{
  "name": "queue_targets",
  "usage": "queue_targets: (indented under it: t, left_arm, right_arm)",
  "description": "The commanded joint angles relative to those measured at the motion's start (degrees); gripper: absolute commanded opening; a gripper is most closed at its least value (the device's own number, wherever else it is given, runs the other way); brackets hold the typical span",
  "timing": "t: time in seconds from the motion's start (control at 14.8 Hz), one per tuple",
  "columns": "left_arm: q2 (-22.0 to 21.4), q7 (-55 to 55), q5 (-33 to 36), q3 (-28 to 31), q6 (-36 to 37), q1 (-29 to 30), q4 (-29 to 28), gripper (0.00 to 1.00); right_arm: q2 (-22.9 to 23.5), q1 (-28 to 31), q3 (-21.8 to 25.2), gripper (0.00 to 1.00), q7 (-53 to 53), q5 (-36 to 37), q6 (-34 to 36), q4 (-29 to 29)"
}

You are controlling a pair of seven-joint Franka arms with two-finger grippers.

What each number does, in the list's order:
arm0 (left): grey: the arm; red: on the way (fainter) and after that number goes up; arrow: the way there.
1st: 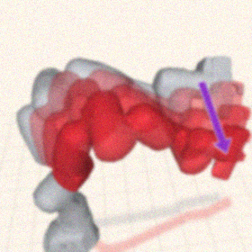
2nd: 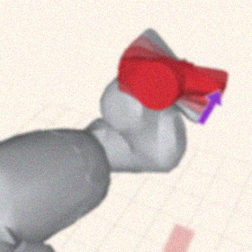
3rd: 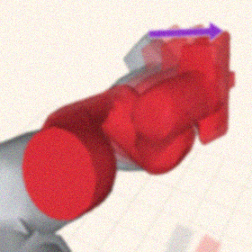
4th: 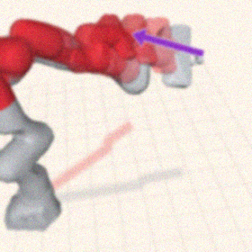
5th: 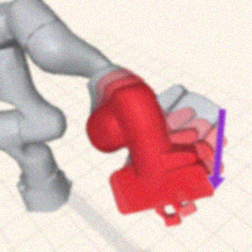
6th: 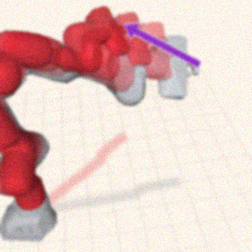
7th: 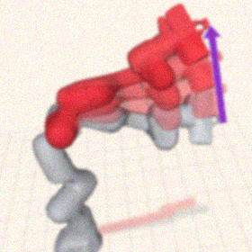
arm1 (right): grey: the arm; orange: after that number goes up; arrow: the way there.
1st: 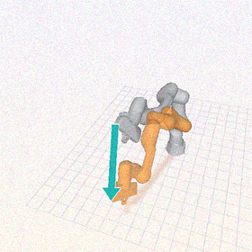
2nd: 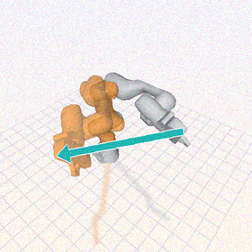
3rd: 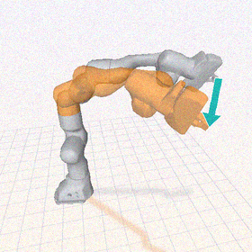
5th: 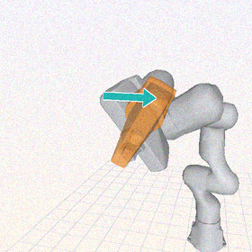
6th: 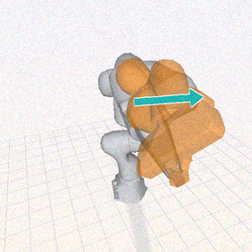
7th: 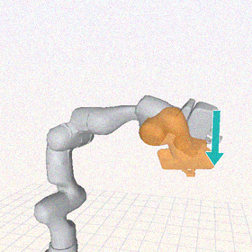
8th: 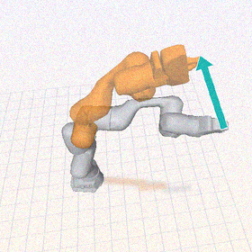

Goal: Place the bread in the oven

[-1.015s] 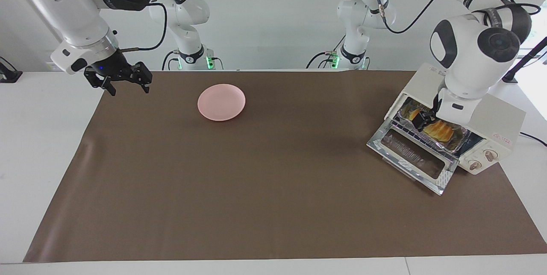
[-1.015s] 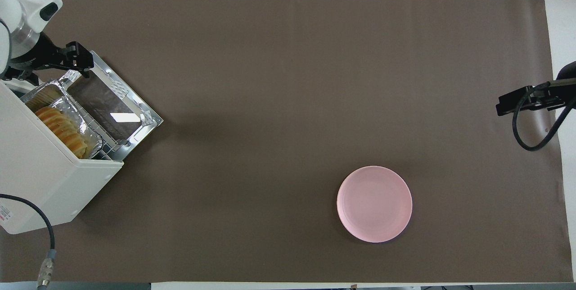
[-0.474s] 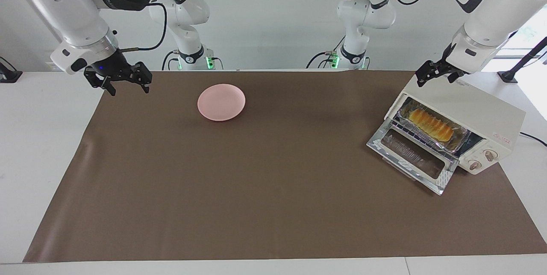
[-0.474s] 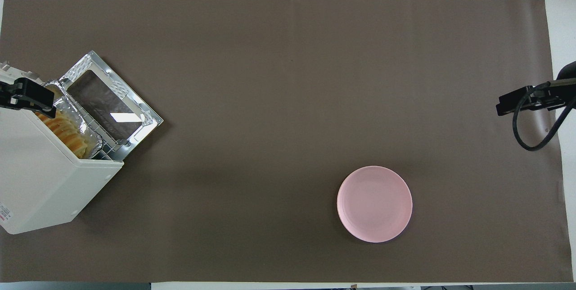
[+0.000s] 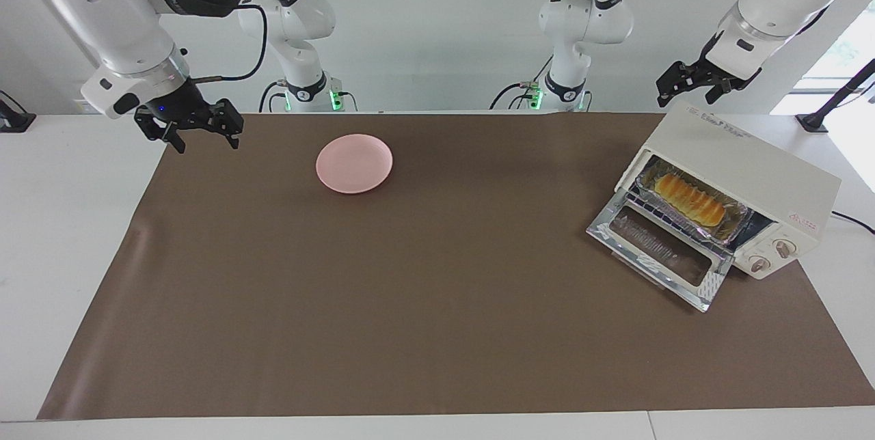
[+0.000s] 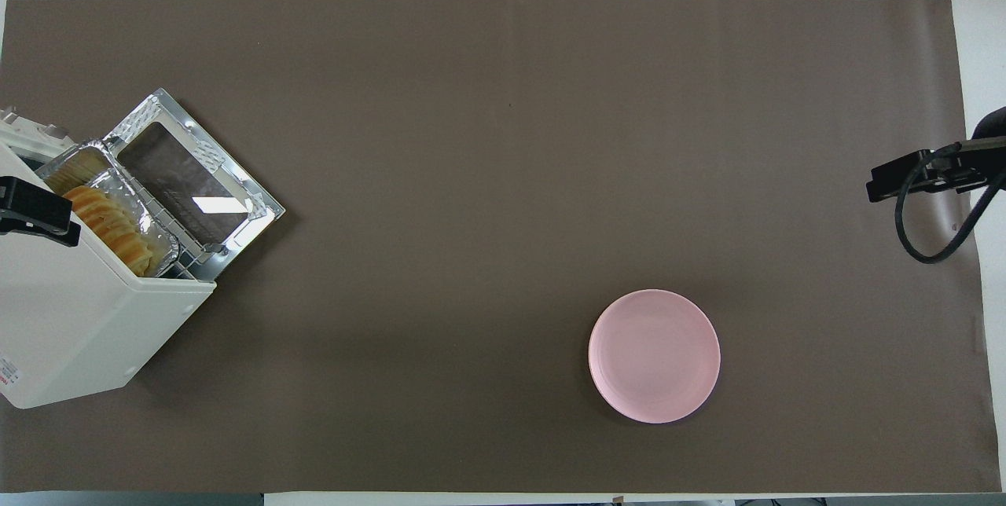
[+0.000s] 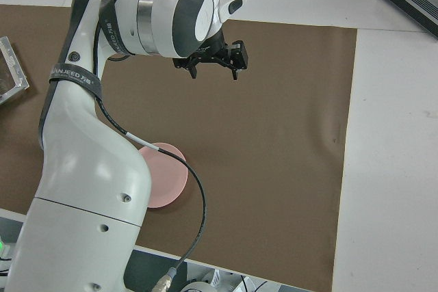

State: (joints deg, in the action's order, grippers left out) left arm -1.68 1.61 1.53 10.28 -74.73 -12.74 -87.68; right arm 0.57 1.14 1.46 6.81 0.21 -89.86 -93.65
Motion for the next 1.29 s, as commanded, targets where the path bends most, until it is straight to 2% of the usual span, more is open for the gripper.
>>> queue_targets:
  t: [0.0, 0.74, 0.88, 1.22]
  left_arm:
    - [-0.79, 0.24, -0.65, -2.90, -2.96, 4.21, -2.05, 1.00]
    - [-0.17, -0.03, -0.74, -3.34, -3.75, 2.81, -2.14, 1.00]
    - [-0.78, -0.47, -0.74, -3.34, -8.04, 3.07, -4.41, 1.00]
    - [-1.05, -0.38, -0.74, -3.42, -8.15, 2.81, -4.60, 1.00]
  right_arm:
    - [-0.66, 0.35, -0.14, 1.00, 0.84, 0.84, 0.21, -0.75]
    - [-0.66, 0.35, -0.14, 1.00, 0.84, 0.84, 0.21, -0.75]
    - [-0.66, 0.35, -0.14, 1.00, 0.84, 0.84, 0.21, -0.75]
    - [-0.66, 0.35, -0.06, 1.00, 0.84, 0.84, 0.21, -0.75]
